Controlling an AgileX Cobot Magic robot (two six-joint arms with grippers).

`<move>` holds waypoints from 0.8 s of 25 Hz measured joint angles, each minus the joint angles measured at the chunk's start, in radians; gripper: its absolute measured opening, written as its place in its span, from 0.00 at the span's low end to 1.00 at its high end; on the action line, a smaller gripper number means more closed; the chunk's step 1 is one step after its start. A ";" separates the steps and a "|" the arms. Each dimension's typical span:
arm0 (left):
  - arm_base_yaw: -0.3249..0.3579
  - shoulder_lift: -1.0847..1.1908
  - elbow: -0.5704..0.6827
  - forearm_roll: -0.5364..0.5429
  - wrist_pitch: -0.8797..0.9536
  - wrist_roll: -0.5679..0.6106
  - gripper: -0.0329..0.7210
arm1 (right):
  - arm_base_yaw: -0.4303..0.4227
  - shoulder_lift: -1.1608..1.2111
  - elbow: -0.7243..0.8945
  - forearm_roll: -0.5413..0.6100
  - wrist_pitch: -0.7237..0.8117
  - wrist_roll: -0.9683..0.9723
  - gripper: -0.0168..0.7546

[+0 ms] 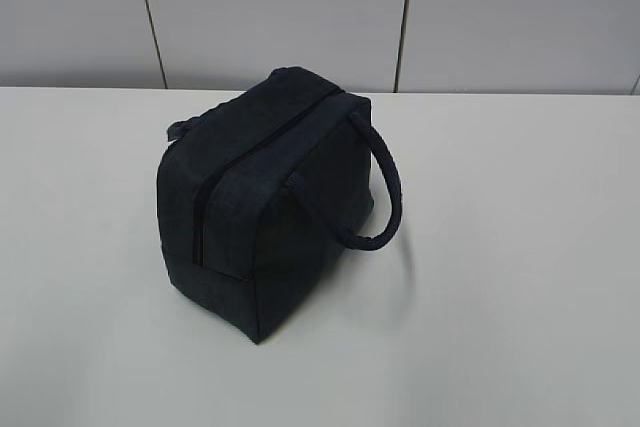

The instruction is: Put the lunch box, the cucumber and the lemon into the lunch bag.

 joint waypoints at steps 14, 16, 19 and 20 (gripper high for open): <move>0.000 0.000 0.000 0.000 0.000 0.000 0.38 | 0.000 0.000 0.000 0.000 0.000 0.000 0.50; 0.000 0.000 0.000 0.000 0.000 0.000 0.38 | 0.000 0.000 0.000 0.000 0.000 0.000 0.50; 0.000 0.000 0.000 0.000 -0.002 0.000 0.38 | 0.000 0.000 0.000 0.000 0.000 0.000 0.50; 0.000 0.000 0.000 0.000 -0.002 0.000 0.38 | 0.000 0.000 0.000 0.000 0.000 0.000 0.50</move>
